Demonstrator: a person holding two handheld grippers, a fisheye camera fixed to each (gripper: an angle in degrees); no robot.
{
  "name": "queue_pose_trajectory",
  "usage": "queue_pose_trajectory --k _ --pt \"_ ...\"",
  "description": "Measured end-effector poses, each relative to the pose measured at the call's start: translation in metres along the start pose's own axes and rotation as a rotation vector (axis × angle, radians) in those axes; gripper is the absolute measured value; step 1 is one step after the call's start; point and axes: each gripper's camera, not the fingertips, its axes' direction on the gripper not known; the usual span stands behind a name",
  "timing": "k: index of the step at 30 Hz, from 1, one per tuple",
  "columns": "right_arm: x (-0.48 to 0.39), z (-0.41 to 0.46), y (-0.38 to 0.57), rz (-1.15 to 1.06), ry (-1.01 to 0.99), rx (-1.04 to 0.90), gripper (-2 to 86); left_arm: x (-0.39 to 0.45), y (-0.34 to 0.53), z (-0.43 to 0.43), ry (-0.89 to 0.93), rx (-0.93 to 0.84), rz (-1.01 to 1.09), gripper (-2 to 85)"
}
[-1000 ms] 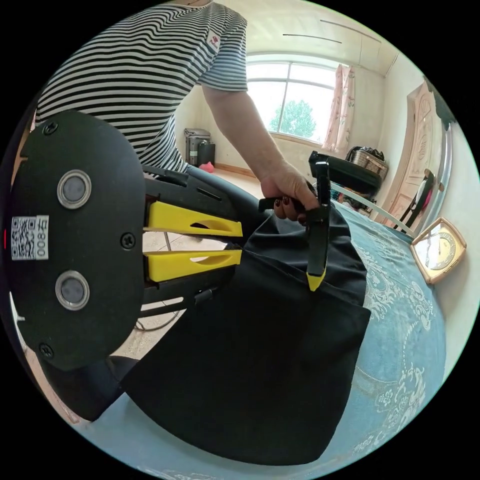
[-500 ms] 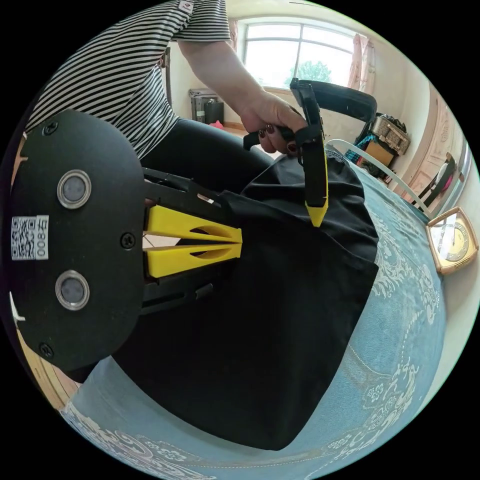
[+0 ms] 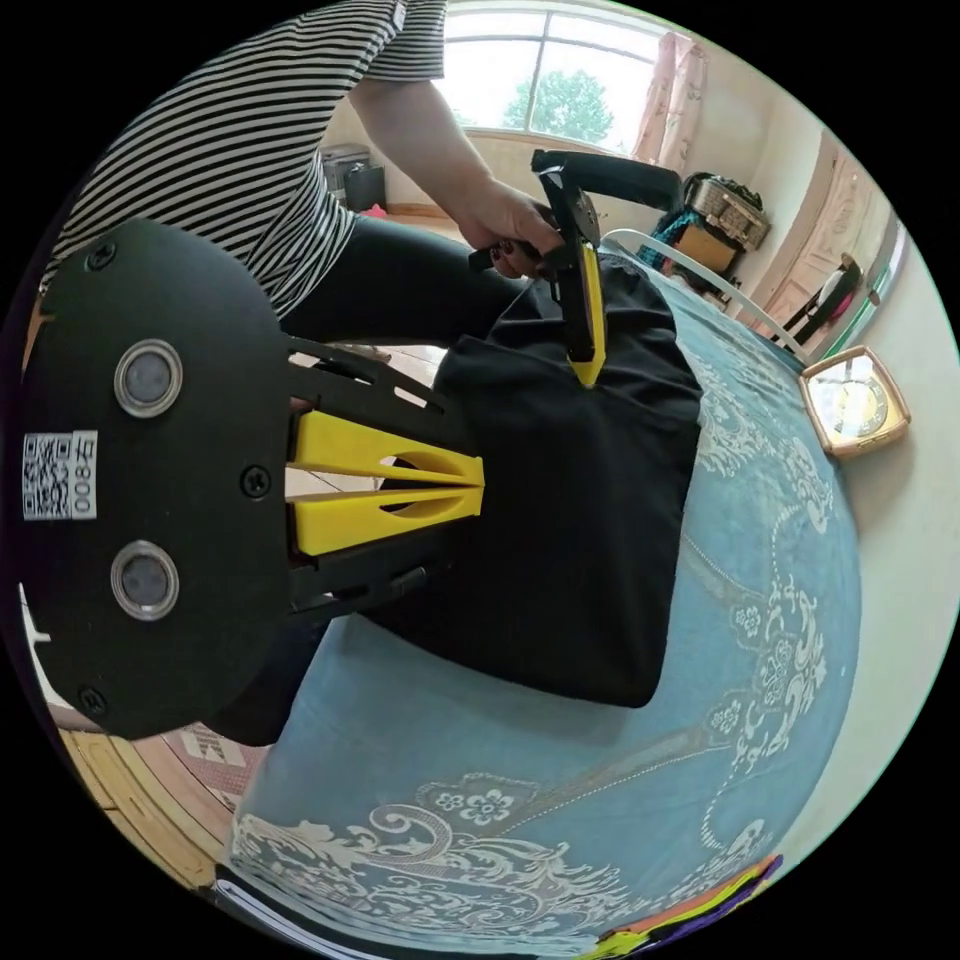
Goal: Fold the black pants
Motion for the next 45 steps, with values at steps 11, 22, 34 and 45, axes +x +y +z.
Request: queue_pose_trajectory --k 11,22,34,45 --pt "-0.016 0.021 0.018 -0.138 0.235 0.058 0.2 0.042 -0.015 0.028 -0.111 -0.108 0.036 0.0" --pt "0.053 -0.011 0.030 0.062 0.092 0.033 0.4 0.070 -0.010 0.025 -0.137 -0.104 0.012 0.2" --pt "0.193 -0.050 0.086 0.389 -0.218 0.113 6.7 0.165 0.016 0.027 0.092 -0.072 0.230 4.1" --pt "0.246 -0.080 0.090 0.387 -0.555 0.172 2.3 0.289 0.032 0.046 0.012 -0.065 0.554 13.0"
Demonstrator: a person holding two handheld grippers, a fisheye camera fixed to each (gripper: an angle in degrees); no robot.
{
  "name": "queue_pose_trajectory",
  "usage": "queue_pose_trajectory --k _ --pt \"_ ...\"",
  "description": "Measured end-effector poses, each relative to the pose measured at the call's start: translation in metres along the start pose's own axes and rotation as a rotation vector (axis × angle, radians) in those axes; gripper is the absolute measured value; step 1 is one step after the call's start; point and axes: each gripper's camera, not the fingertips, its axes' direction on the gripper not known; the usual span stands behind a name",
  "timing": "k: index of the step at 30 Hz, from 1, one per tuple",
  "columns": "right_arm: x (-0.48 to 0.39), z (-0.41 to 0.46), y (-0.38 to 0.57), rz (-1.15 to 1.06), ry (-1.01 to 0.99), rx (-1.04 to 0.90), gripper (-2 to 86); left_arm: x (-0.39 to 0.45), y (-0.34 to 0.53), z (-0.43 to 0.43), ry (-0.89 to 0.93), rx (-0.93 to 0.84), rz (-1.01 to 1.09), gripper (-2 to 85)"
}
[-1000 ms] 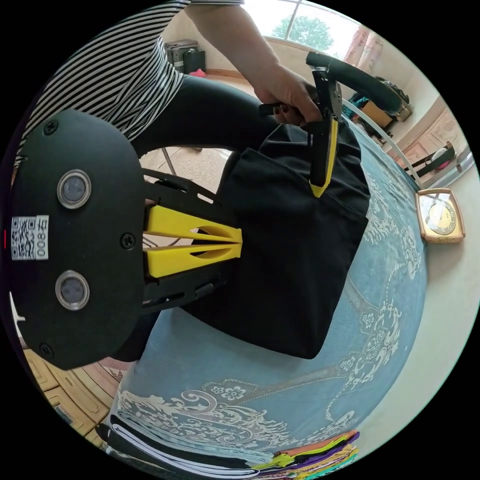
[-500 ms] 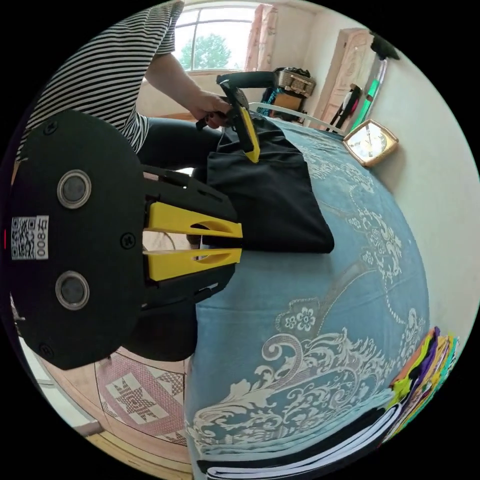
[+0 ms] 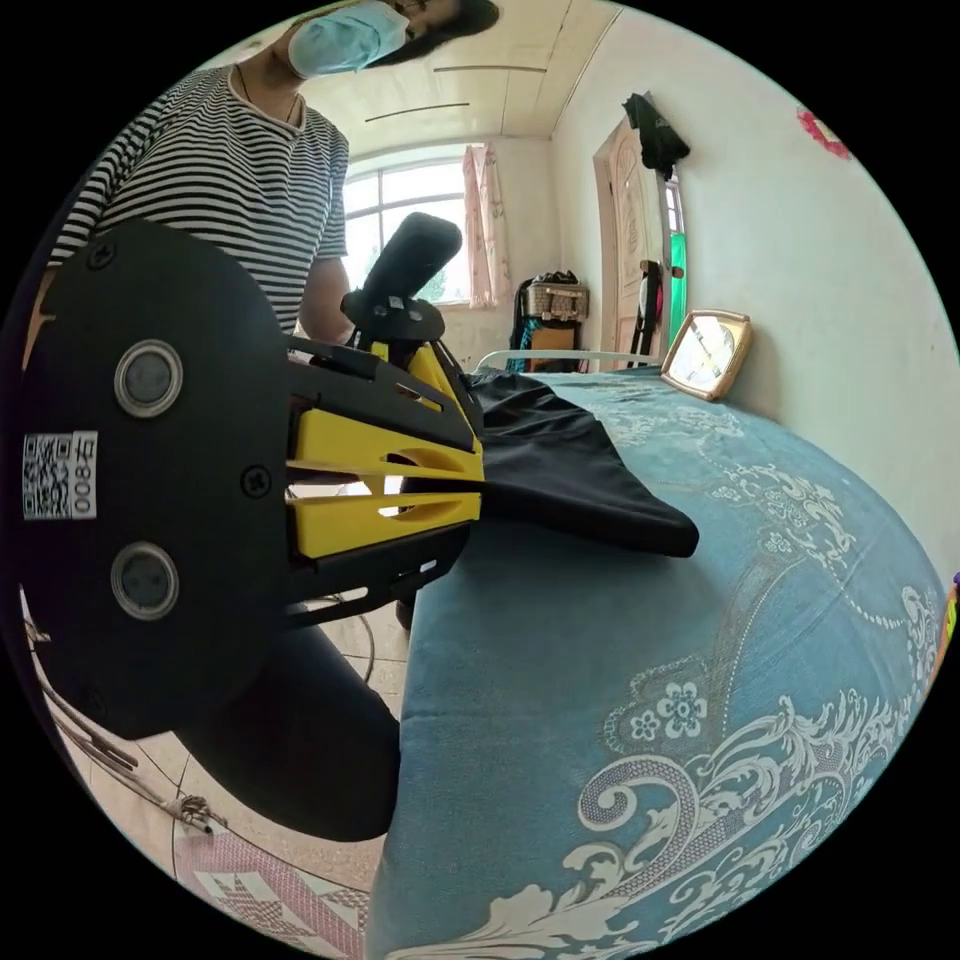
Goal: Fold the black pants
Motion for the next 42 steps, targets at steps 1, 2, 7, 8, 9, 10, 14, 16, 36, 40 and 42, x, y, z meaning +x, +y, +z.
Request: queue_pose_trajectory --k 1,2,7,8,9,10,14,16,36,40,42 --pt "-0.002 -0.002 -0.002 -0.007 -0.021 -0.006 2.3 0.014 -0.002 0.002 -0.060 -0.008 0.040 13.0" --pt "-0.004 -0.003 -0.004 -0.013 -0.017 -0.012 2.3 0.026 -0.004 0.004 -0.131 -0.021 0.064 11.9" --pt "-0.003 -0.017 -0.015 -0.045 -0.015 -0.017 3.0 0.046 -0.004 0.010 -0.336 -0.050 0.026 4.5" --pt "0.000 -0.021 -0.016 -0.044 -0.024 -0.006 3.2 0.046 -0.002 0.008 -0.317 -0.042 0.018 3.9" --pt "0.006 -0.029 -0.020 -0.036 -0.037 0.026 3.6 0.046 -0.001 0.007 -0.306 -0.037 0.015 3.7" --pt "0.015 -0.039 -0.025 -0.013 -0.031 0.070 4.3 0.046 0.001 0.005 -0.289 -0.029 0.009 3.4" --pt "0.043 -0.053 -0.057 0.062 -0.047 0.136 7.3 0.049 0.011 0.004 -0.277 -0.014 0.013 2.8" --pt "0.053 -0.046 -0.086 0.083 -0.104 0.124 8.2 0.052 0.016 0.004 -0.280 -0.014 0.021 2.8" --pt "0.003 -0.065 -0.159 0.034 -0.059 0.136 1.7 0.049 0.063 0.003 -0.240 0.112 0.102 2.4" --pt "0.000 -0.059 -0.151 0.092 -0.023 0.147 1.6 0.035 0.086 0.022 -0.167 0.103 0.080 1.9" --pt "-0.009 -0.052 -0.149 0.091 -0.058 0.165 1.6 0.026 0.104 0.024 -0.150 0.118 0.063 1.8"
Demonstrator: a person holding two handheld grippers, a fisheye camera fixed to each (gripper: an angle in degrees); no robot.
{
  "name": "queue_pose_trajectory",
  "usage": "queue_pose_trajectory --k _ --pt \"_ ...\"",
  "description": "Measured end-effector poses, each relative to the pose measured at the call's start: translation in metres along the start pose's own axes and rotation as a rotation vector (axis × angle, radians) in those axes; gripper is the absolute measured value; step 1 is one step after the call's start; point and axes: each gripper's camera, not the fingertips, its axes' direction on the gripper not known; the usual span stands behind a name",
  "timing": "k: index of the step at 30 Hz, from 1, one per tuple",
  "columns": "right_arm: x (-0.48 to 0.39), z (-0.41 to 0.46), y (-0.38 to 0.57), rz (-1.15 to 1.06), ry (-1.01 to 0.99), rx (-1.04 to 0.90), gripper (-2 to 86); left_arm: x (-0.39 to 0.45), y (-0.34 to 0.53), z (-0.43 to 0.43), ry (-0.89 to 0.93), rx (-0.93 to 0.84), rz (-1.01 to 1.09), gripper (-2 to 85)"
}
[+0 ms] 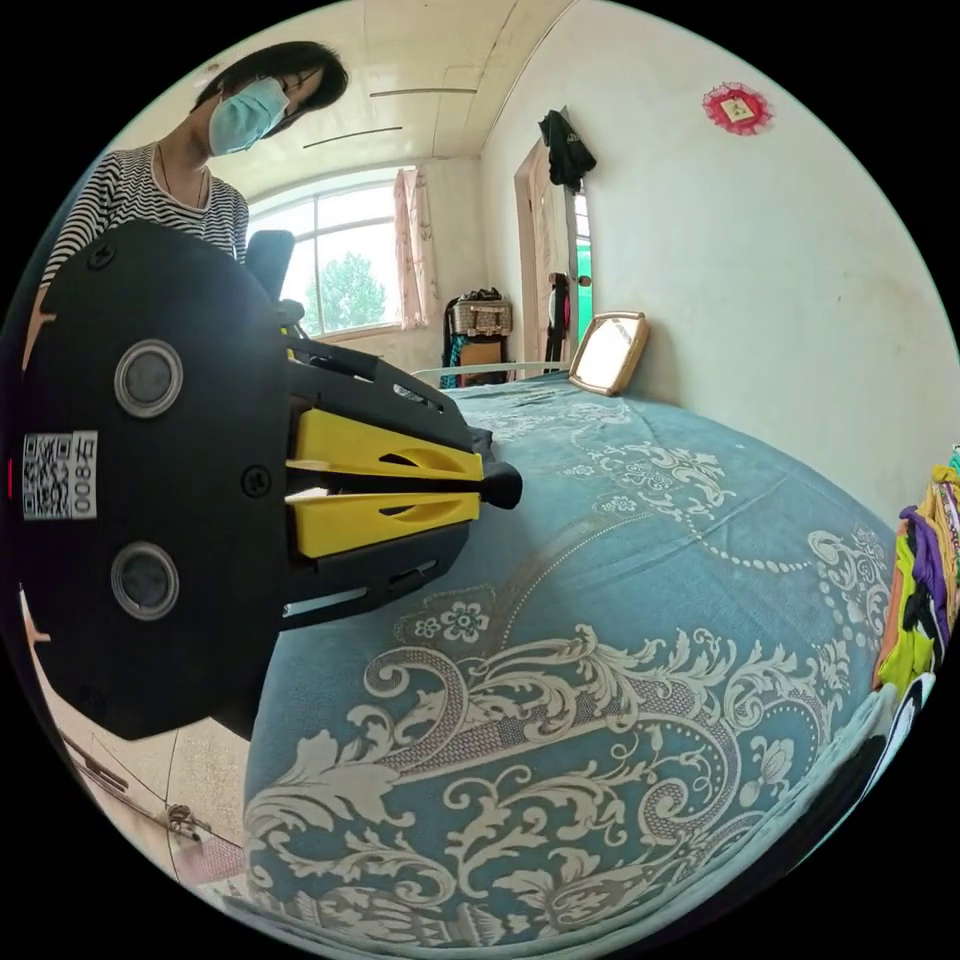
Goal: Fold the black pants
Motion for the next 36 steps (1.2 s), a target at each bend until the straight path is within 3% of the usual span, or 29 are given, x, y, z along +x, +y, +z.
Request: queue_pose_trajectory --k 11,19,28,36 --pt "-0.162 0.096 0.003 -0.236 -0.096 -0.026 1.9 -0.105 0.161 -0.055 0.096 0.264 -0.326 1.5" --pt "-0.298 0.283 0.019 -0.414 -0.094 -0.194 2.0 -0.197 0.346 -0.086 0.093 0.430 -0.707 1.7" --pt "-0.364 0.500 0.026 -0.431 0.081 -0.429 1.9 -0.275 0.522 -0.050 0.126 0.464 -1.099 2.0" --pt "-0.399 0.618 0.025 -0.441 0.178 -0.540 1.1 -0.322 0.617 -0.009 0.214 0.537 -1.307 2.4"
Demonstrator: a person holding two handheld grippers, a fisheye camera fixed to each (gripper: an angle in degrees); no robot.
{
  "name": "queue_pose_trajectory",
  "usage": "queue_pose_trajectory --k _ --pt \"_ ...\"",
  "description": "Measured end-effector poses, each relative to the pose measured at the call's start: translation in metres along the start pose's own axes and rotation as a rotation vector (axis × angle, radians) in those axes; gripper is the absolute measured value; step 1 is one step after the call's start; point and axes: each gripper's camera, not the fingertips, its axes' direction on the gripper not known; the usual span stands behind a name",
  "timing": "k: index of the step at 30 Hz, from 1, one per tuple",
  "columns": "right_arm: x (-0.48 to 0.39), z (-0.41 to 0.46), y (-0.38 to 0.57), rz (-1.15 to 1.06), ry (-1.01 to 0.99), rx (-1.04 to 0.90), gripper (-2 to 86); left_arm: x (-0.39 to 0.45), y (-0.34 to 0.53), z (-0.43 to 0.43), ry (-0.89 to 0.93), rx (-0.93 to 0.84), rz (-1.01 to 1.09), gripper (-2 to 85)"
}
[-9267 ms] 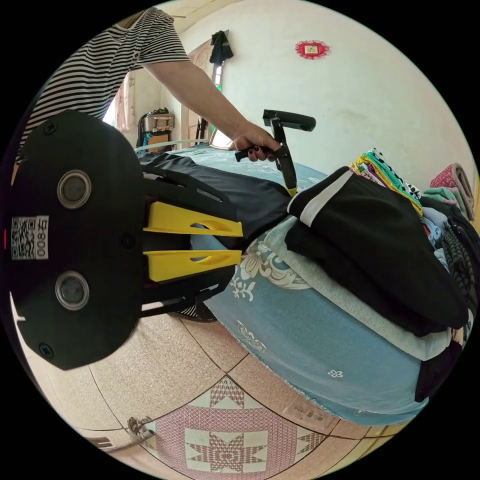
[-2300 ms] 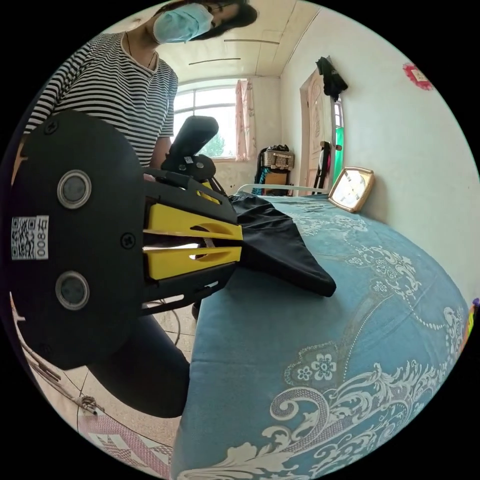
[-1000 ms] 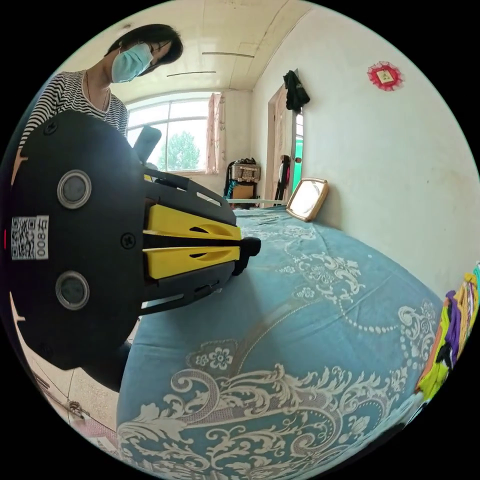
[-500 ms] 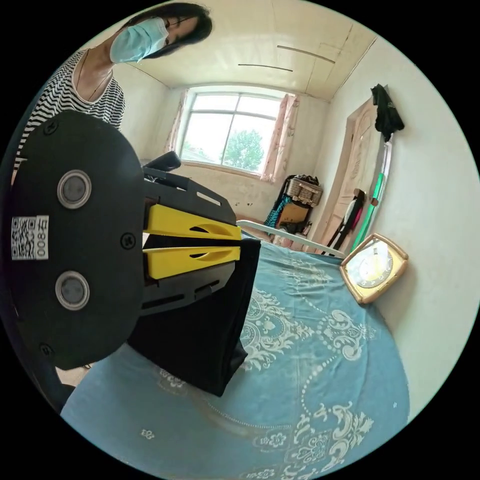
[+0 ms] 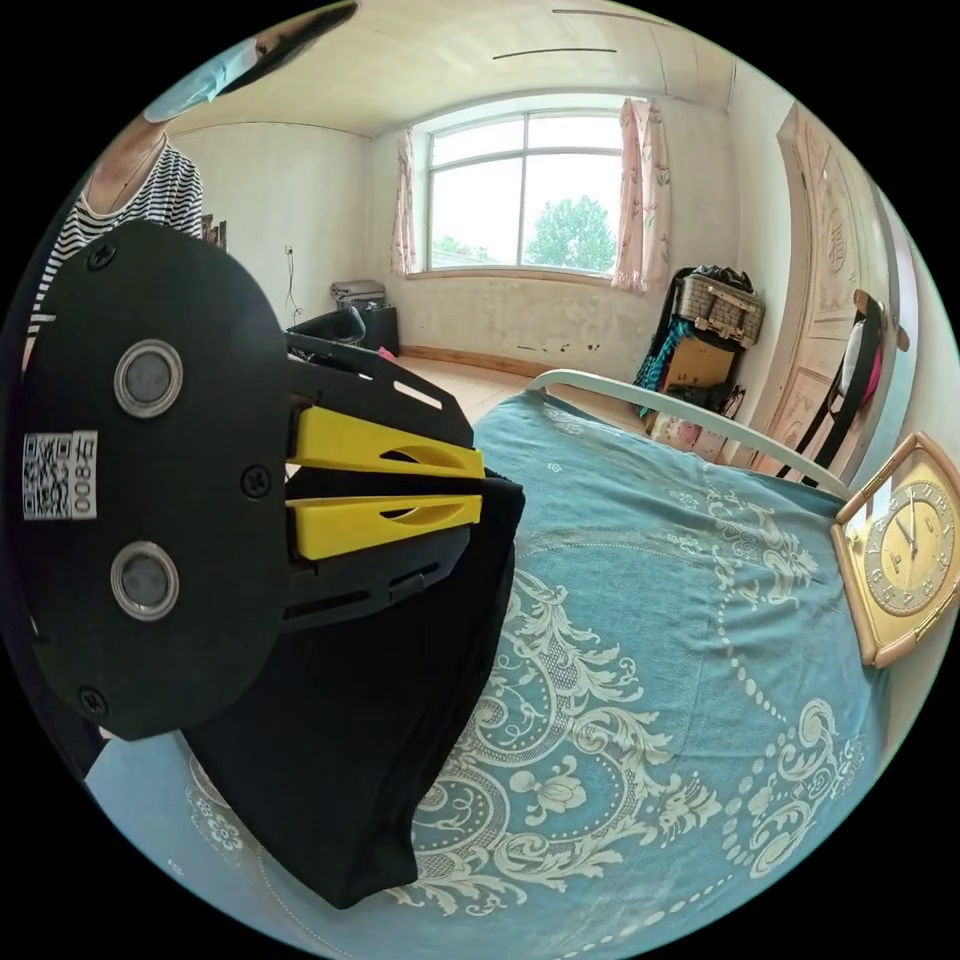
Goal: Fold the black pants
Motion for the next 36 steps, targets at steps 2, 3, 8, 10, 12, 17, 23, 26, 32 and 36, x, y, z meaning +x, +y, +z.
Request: queue_pose_trajectory --k 2,3,8,10,12,17,23,26,32,36 --pt "-0.008 0.013 -0.014 -0.009 -0.011 -0.005 0.6 -0.023 -0.007 -0.001 0.005 0.013 -0.027 2.5" --pt "-0.013 0.020 -0.023 -0.012 -0.028 -0.013 0.4 -0.028 -0.009 -0.001 0.006 0.014 -0.035 2.5" --pt "-0.038 0.039 -0.038 -0.085 0.001 -0.041 0.1 -0.068 -0.019 0.001 0.038 0.024 -0.098 2.0" --pt "-0.048 0.053 -0.036 -0.118 0.044 -0.063 0.1 -0.076 -0.020 -0.001 0.049 0.035 -0.107 1.8" --pt "-0.053 0.068 -0.037 -0.131 0.086 -0.092 0.1 -0.082 -0.020 -0.004 0.066 0.054 -0.113 1.7" --pt "-0.077 0.115 -0.049 -0.205 0.227 -0.159 0.1 -0.057 -0.017 -0.029 -0.159 0.121 -0.008 0.7" --pt "-0.109 0.165 -0.063 -0.305 0.399 -0.232 0.1 -0.012 -0.038 -0.010 -0.224 0.075 0.216 0.1" --pt "-0.118 0.170 -0.072 -0.305 0.384 -0.257 0.1 -0.025 -0.055 0.020 -0.363 -0.025 0.160 0.0" --pt "-0.132 0.126 -0.048 -0.387 0.294 -0.159 0.1 -0.007 -0.061 0.017 -0.333 0.000 0.172 0.0" --pt "-0.121 0.102 0.012 -0.415 0.401 -0.184 0.1 0.019 -0.065 0.017 -0.363 0.021 0.251 0.0"
